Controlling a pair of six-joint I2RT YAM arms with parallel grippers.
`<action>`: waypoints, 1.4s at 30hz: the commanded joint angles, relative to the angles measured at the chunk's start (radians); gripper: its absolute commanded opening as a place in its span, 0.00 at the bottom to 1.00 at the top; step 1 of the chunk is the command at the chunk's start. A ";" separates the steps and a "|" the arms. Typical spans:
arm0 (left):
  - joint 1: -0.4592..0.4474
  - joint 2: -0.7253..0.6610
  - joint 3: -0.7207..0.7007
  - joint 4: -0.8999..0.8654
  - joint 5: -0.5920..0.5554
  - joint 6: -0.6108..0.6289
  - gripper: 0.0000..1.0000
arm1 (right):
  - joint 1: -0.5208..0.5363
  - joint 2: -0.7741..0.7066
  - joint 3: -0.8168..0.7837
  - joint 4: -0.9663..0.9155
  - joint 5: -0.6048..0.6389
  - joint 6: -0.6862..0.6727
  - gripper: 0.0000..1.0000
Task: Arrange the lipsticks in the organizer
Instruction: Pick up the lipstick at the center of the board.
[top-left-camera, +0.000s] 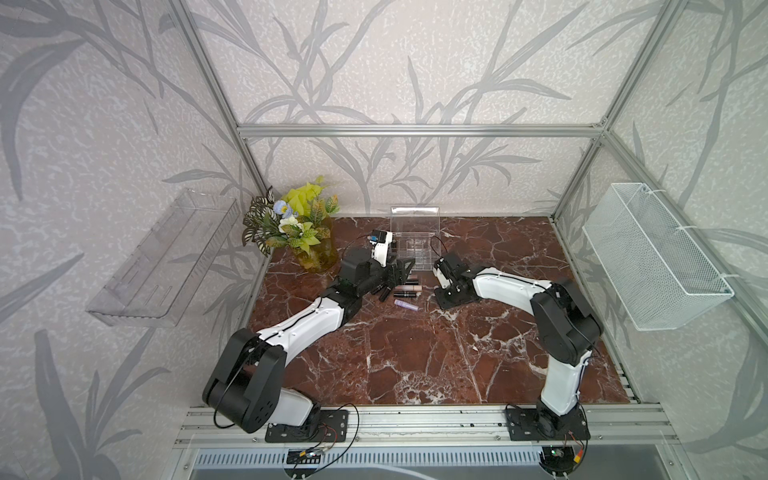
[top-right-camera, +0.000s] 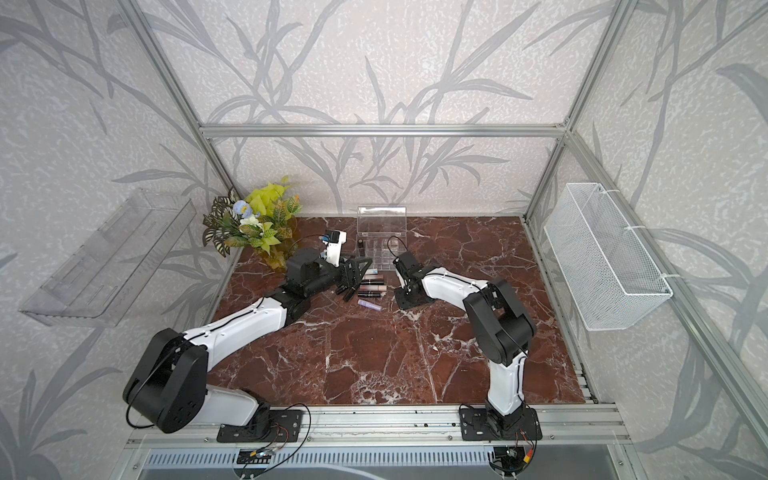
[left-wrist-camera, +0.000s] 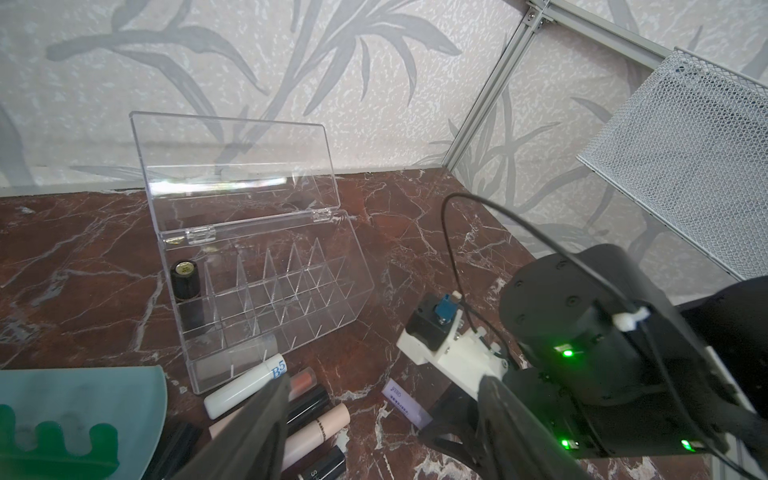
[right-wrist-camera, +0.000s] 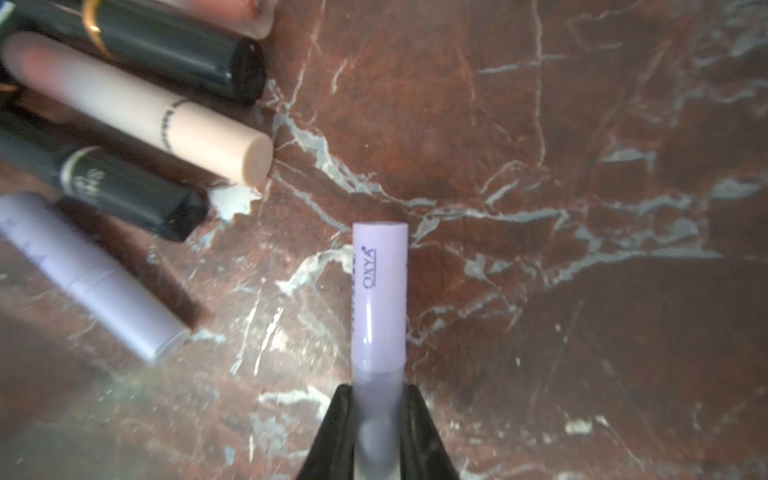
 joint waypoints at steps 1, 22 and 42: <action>0.005 0.022 0.054 -0.022 0.051 0.005 0.74 | 0.004 -0.162 -0.013 -0.006 -0.074 0.035 0.10; 0.023 0.085 0.114 0.181 0.540 -0.221 0.65 | 0.030 -0.430 -0.010 0.066 -0.345 0.082 0.12; 0.022 0.096 0.135 0.192 0.628 -0.268 0.55 | 0.056 -0.503 0.017 0.051 -0.309 0.074 0.12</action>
